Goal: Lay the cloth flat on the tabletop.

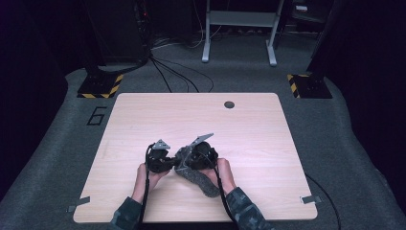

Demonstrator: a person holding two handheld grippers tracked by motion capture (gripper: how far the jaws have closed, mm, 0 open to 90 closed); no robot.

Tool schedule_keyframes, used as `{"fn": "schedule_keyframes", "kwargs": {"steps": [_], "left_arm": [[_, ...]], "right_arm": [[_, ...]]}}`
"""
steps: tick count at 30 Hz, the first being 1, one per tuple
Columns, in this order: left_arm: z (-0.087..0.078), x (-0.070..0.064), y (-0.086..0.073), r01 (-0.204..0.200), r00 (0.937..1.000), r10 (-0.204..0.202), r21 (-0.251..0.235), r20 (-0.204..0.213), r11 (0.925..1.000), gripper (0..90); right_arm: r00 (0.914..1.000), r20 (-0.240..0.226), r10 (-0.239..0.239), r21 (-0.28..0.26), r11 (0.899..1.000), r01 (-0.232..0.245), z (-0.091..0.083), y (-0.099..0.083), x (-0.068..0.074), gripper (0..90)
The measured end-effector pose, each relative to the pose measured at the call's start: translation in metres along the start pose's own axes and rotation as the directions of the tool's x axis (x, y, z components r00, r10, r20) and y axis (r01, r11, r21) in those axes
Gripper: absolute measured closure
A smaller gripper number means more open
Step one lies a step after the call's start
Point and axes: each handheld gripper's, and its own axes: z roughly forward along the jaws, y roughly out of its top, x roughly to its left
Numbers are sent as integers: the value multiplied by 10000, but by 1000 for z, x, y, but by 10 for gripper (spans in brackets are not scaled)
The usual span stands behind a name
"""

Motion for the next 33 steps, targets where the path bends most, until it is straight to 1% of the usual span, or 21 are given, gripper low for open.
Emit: {"fn": "schedule_keyframes", "kwargs": {"steps": [3, 4, 5, 8, 9, 10, 11, 12, 13, 14, 16, 17, 18, 20, 21, 24, 26, 27, 28, 29, 33], "left_arm": [[-1, 0, -1, -17, 10000, 17, -20, -20, 10000, 874], [-1, 1, -2, 24, 10000, -25, -124, -69, 9999, 876], [-1, 1, -2, 24, 10000, -25, -124, -69, 9999, 876], [-4, 2, -4, 106, 9999, -106, -181, -38, 9998, 877], [-4, 2, -6, 121, 9999, -123, -217, -69, 9997, 876], [-4, 2, -7, 153, 9999, -155, -197, -69, 9997, 876], [-4, 2, -7, 153, 9999, -155, -197, -69, 9997, 877], [-4, 3, -9, 135, 9999, -137, -195, -88, 9997, 877], [-4, 3, -10, 171, 9998, -172, -189, -67, 9997, 876], [-4, 4, -11, 225, 9997, -227, -198, -90, 9996, 877], [-4, 4, -12, 265, 9996, -266, -210, -73, 9994, 877], [-4, 4, -13, 241, 9996, -244, -242, -113, 9994, 877], [-4, 4, -13, 241, 9996, -244, -242, -113, 9994, 877], [-5, 4, -13, 129, 9998, -131, -167, -127, 9998, 877], [-5, 4, -13, 129, 9998, -131, -167, -127, 9998, 877], [-5, 4, -15, 174, 9998, -176, -146, -118, 9997, 878], [-5, 5, -16, 108, 9999, -109, -111, -112, 9999, 879], [-5, 5, -16, 108, 9999, -109, -111, -112, 9999, 879], [-5, 4, -17, 202, 9996, -205, -115, -188, 9997, 879], [-5, 5, -17, 127, 9998, -128, -61, -167, 9999, 880], [-6, 7, -18, 171, 9996, -171, 1, -222, 9999, 880]], "right_arm": [[9999, -110, 0, -77, 10000, -1, 2, 1, 0, 619], [9993, -384, -3, -52, 10000, 1, 4, 1, 2, 600], [9990, -432, 76, -5, 10000, -77, 5, 2, 4, 600], [9989, -472, -26, -6, 10000, 26, 8, 2, 6, 613], [9994, -338, -65, 300, 9995, 75, 12, 3, 9, 659], [9997, -158, -182, 473, 9987, 190, 14, 3, 10, 682], [9997, -158, -182, 473, 9987, 190, 14, 3, 10, 682], [9996, -89, -268, 692, 9972, 273, 17, 3, 10, 733], [9998, -6, -213, 766, 9968, 212, 18, 3, 10, 753], [9995, 117, -290, 796, 9964, 280, 19, 3, 9, 789], [9993, 318, -190, 945, 9954, 159, 19, 2, 8, 866], [9987, 517, -7, 866, 9962, -38, 20, 1, 9, 875], [9987, 517, -7, 866, 9962, -38, 20, 1, 9, 875], [9979, 644, -21, 884, 9961, -36, 17, -2, 3, 881], [9979, 644, -21, 884, 9961, -36, 17, -2, 3, 881], [9964, 834, 129, 771, 9968, -193, 9, -5, -5, 882], [9961, 849, 220, 637, 9976, -275, 2, -7, -12, 883], [9961, 849, 220, 637, 9976, -275, 2, -7, -12, 883], [9941, 969, 490, 552, 9970, -545, -4, -9, -17, 884], [9931, 1072, 474, 523, 9972, -533, -7, -11, -20, 885], [9879, 1381, 712, 577, 9951, -797, -16, -20, -30, 886]]}}
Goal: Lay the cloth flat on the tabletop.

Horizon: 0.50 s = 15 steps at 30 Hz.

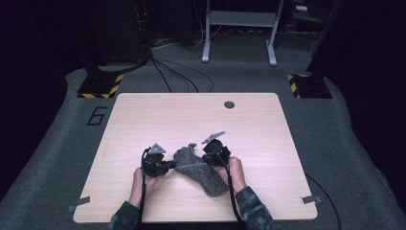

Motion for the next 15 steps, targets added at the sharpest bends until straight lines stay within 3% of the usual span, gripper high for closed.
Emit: {"fn": "schedule_keyframes", "kwargs": {"steps": [4, 11, 12, 14, 15], "left_arm": [[-2, 2, -2, 67, 9999, -67, 86, -82, 9999, 880], [1, 3, -2, -26, 10000, 29, 317, -95, 9995, 865], [1, 3, 0, -58, 9999, 63, 419, -131, 9991, 756], [0, 4, 1, -46, 10000, 49, 439, -68, 9990, 721], [-1, 5, 3, -28, 9998, 36, 434, -177, 9991, 630]], "right_arm": [[9996, 260, 145, 79, 9999, -147, -11, -15, -13, 887], [9988, 313, 375, 200, 9991, -381, -25, -32, -20, 879], [9988, 377, 312, 57, 9995, -314, -27, -29, -21, 824], [9989, 359, 293, 76, 9995, -296, -28, -26, -21, 771], [9990, 344, 281, 36, 9996, -283, -28, -22, -22, 714]]}}
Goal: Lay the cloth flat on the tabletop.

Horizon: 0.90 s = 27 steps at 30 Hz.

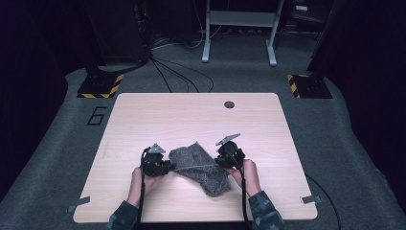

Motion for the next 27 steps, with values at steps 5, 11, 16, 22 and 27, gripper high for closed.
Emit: {"fn": "schedule_keyframes", "kwargs": {"steps": [5, 11, 16, 22, 27], "left_arm": [[0, 7, 8, 618, 9980, -622, -235, -129, 9978, 325], [4, 1, 15, 264, 9987, -272, -198, -431, 9995, 474], [7, -2, 16, -144, 9994, 147, 79, -322, 9999, 778], [10, -5, 16, -497, 9982, 505, 229, -336, 9985, 875], [9, -2, 14, -566, 9976, 578, 321, -372, 9979, 879]], "right_arm": [[9980, -593, 231, 21, 9997, -230, 16, 31, -4, 474], [9997, -149, 194, 846, 9962, -181, 57, 50, 3, 482], [9998, -82, 207, 972, 9951, -198, 69, 48, 8, 678], [9999, -100, 8, 1095, 9940, 3, 70, 44, 6, 872], [10000, 49, -8, 1101, 9939, 2, 63, 40, -1, 879]]}}
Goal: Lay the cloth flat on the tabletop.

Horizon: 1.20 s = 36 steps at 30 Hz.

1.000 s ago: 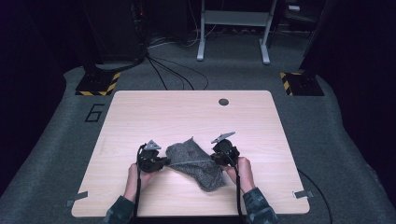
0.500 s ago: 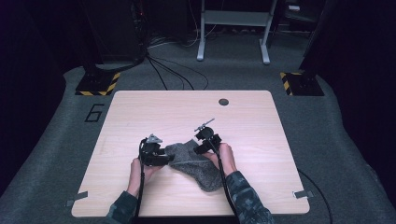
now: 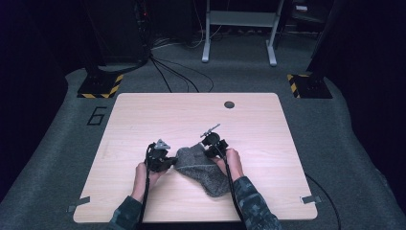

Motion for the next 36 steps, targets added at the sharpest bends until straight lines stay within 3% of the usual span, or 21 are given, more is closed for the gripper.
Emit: {"fn": "schedule_keyframes", "kwargs": {"steps": [6, 15, 28, 29, 30, 31, 32, 33, 34, 36], "left_arm": [[-1, 5, -2, 79, 10000, -79, 77, 3, 9999, 881], [5, 6, 1, -143, 9998, 147, 270, -125, 9995, 887], [4, 21, 4, -23, 9998, 34, 510, -213, 9987, 886], [3, 22, 3, 16, 9998, -6, 544, -186, 9985, 884], [2, 23, 4, 21, 9998, -11, 527, -189, 9986, 873], [2, 23, 4, 21, 9998, -11, 527, -189, 9986, 831], [-1, 22, 4, 66, 9999, -59, 518, -133, 9986, 831], [-4, 21, 6, 111, 9999, -106, 416, -131, 9991, 784], [-9, 21, 9, 139, 9996, -129, 367, -254, 9992, 614], [-15, 21, 14, 132, 9991, -125, 151, -407, 9998, 520]], "right_arm": [[9998, 172, 97, 13, 10000, -98, -9, -12, -7, 878], [9990, 309, 315, -242, 9992, -308, -31, -38, -17, 878], [9985, 95, 541, -566, 9970, -535, -51, -78, -17, 868], [9985, 90, 538, -521, 9972, -532, -51, -80, -17, 837], [9984, 122, 547, -485, 9974, -540, -51, -82, -18, 721], [9984, 122, 547, -485, 9974, -540, -51, -82, -18, 721], [9974, 110, 717, -395, 9967, -713, -52, -82, -19, 657], [9967, 90, 803, -541, 9953, -797, -54, -83, -23, 619], [9940, 36, 1089, -862, 9904, -1082, -59, -83, -31, 501], [9908, -122, 1349, -1157, 9840, -1354, -66, -82, -40, 407]]}}
